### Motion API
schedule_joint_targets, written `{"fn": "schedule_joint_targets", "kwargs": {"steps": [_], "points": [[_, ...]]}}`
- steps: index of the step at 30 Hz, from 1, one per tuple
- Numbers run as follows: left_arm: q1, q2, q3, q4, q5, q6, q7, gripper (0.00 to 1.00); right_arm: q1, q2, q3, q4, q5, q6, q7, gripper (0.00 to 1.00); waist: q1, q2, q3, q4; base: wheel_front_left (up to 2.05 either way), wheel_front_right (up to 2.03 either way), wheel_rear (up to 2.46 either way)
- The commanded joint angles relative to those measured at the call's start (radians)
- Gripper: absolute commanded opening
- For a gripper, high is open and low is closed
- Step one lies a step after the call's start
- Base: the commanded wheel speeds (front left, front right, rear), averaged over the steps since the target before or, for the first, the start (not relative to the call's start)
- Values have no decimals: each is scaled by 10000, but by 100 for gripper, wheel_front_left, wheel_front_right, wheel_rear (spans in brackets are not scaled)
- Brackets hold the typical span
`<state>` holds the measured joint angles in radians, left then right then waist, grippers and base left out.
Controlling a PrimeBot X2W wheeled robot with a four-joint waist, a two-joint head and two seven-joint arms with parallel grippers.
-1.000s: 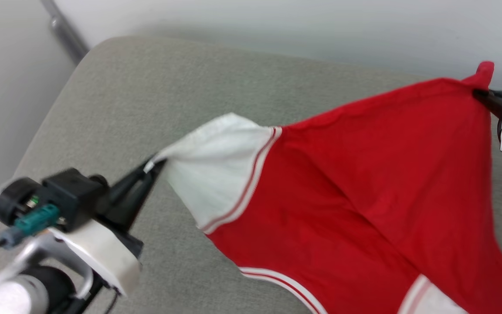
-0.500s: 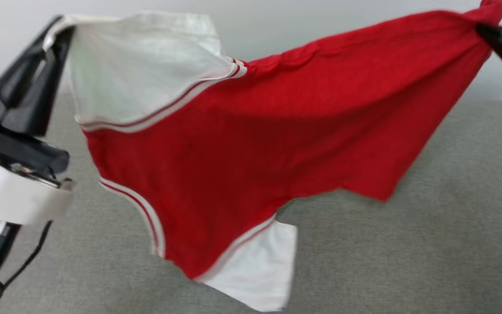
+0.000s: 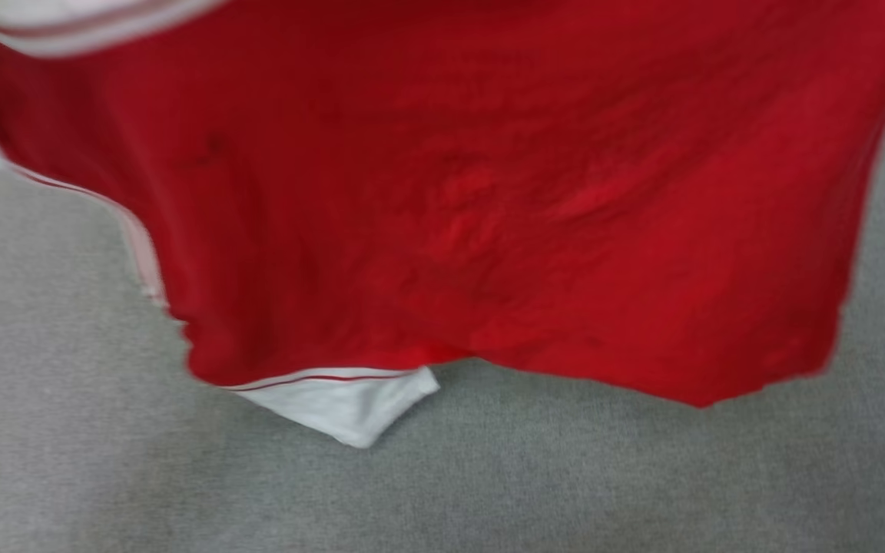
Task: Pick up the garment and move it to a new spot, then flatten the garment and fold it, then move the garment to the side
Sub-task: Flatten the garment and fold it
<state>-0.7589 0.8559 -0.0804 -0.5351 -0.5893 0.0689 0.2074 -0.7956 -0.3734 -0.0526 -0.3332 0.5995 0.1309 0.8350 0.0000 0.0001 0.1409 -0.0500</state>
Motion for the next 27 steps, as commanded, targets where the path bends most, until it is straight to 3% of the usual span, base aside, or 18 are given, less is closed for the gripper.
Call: {"fn": "schedule_joint_targets", "kwargs": {"steps": [1, 6, 13, 21, 27], "points": [[-238, 69, 75, 68, -30, -45, -3, 0, -204, -42, 17, -91, -111, -4, -78, 0, 0, -1, 438, -214, 0, 0, 0], [-1820, 365, 72, 627, -18, -481, 20, 0, -888, 19, 43, -241, -342, -4, -391, 0, 0, -1, 1519, -364, 0, 0, 0], [-4596, 211, -639, 2349, 241, -1291, -181, 0, -2474, -161, 393, 623, -709, -4, -1342, 0, 0, -1, 3187, -402, 0, 0, 0], [-7761, -608, -1774, 5145, 1123, -1777, -1312, 0, -4767, -48, 1459, 3093, -1843, -4, -3414, 0, 0, -1, 4344, -380, 0, 0, 0], [-9842, -1283, -2496, 7487, 1450, -1935, -2671, 0, -6550, 508, 1779, 5620, -2695, -5, -5509, 0, 0, -1, 5087, -234, 0, 0, 0]]}}
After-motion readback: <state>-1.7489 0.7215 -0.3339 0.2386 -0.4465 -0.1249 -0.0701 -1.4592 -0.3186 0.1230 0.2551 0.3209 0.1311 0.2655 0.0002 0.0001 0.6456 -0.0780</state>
